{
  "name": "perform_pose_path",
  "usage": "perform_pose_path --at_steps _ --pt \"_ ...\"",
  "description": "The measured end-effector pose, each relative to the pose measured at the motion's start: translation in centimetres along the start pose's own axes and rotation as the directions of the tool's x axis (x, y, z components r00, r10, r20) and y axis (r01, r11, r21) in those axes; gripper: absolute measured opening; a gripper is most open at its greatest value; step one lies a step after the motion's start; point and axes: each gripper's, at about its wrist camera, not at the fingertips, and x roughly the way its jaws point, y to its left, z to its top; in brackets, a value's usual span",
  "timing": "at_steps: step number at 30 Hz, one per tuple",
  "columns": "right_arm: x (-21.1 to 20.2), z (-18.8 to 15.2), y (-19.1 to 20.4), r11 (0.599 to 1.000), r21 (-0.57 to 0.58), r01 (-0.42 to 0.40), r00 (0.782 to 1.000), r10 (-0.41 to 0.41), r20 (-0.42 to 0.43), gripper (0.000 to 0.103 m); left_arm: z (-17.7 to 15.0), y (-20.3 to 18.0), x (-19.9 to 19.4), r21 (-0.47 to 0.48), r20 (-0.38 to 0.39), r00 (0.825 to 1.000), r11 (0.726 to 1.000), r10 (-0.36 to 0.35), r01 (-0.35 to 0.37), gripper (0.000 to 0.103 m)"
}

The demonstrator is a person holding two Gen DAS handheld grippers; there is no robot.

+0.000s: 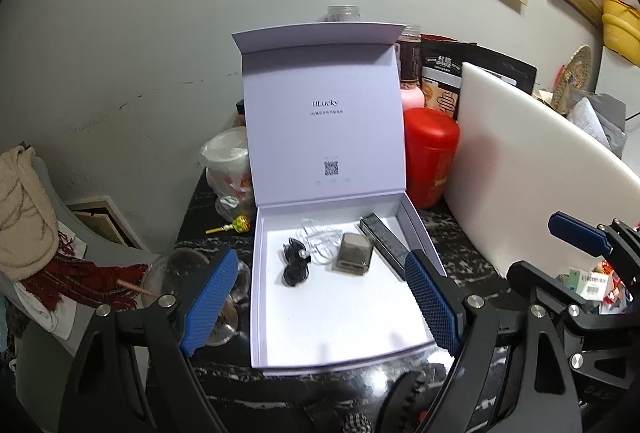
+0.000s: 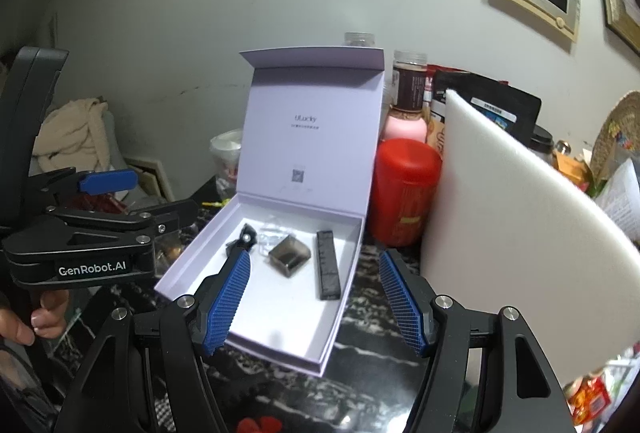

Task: Organize rigid objects
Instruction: 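Withdraw both open tools from the box back over the table items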

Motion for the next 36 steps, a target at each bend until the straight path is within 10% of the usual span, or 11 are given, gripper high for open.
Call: perform_pose_path --at_steps 36 --pt "-3.2 -12.2 3.1 0.995 0.068 -0.073 0.988 0.081 -0.131 0.068 -11.5 -0.9 -3.0 -0.014 -0.133 0.988 0.997 -0.077 0.076 0.086"
